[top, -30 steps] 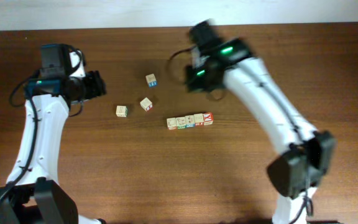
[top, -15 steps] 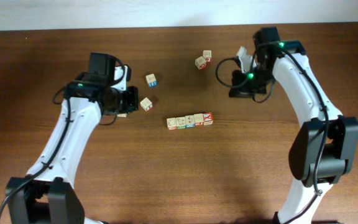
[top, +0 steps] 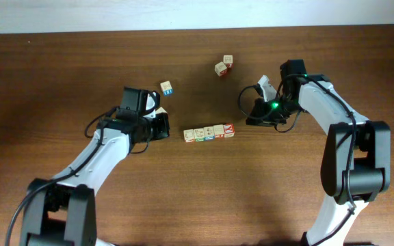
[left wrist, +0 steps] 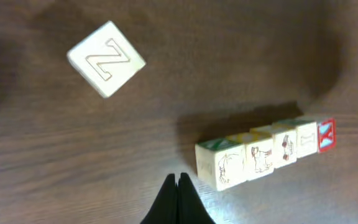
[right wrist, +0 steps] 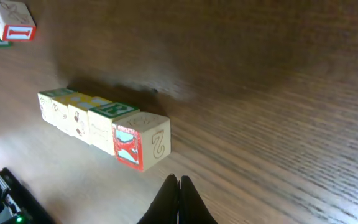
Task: Rotate 5 blocks
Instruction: 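Move the left gripper to the row's left end and right gripper to right end, then squeeze the row between the left and right grippers from both ends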
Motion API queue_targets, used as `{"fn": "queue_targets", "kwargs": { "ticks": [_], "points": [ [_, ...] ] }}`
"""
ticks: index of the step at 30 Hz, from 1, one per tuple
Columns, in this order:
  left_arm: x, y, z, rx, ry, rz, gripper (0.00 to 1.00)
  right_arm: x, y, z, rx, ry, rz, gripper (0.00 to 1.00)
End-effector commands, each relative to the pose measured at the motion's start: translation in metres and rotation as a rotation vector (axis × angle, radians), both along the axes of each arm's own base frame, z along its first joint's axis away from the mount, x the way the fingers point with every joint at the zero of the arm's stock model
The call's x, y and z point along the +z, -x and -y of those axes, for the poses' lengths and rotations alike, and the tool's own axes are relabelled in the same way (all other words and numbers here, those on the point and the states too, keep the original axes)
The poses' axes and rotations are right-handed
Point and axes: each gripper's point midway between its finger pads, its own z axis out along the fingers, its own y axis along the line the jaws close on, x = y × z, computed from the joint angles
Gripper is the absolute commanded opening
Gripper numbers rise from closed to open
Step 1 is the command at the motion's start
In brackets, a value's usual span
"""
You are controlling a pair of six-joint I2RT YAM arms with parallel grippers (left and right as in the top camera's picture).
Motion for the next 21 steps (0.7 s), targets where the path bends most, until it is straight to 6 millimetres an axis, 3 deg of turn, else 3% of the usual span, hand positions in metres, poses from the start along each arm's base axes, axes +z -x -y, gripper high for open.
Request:
{"fn": "queue_targets", "kwargs": {
  "ticks": [1,4,7,11,21],
  "points": [
    [-0.033,0.011,0.015,-0.003,0.093,-0.110,0.00,-0.001,-0.001,-0.003,-0.029,-0.013,-0.014,0.04],
    [-0.048,0.013,0.030,-0.049,0.177,-0.147,0.00,-0.005,-0.005,0.004,-0.083,0.031,-0.029,0.04],
    [-0.058,0.014,0.031,-0.049,0.176,-0.169,0.00,-0.006,-0.008,0.004,-0.081,0.030,-0.020,0.04],
    [-0.058,0.014,0.032,-0.053,0.183,-0.171,0.00,-0.008,-0.007,0.004,-0.081,0.030,-0.022,0.04],
    [-0.053,0.019,0.042,-0.086,0.224,-0.181,0.00,-0.033,0.015,-0.004,-0.059,0.038,-0.103,0.04]
  ]
}}
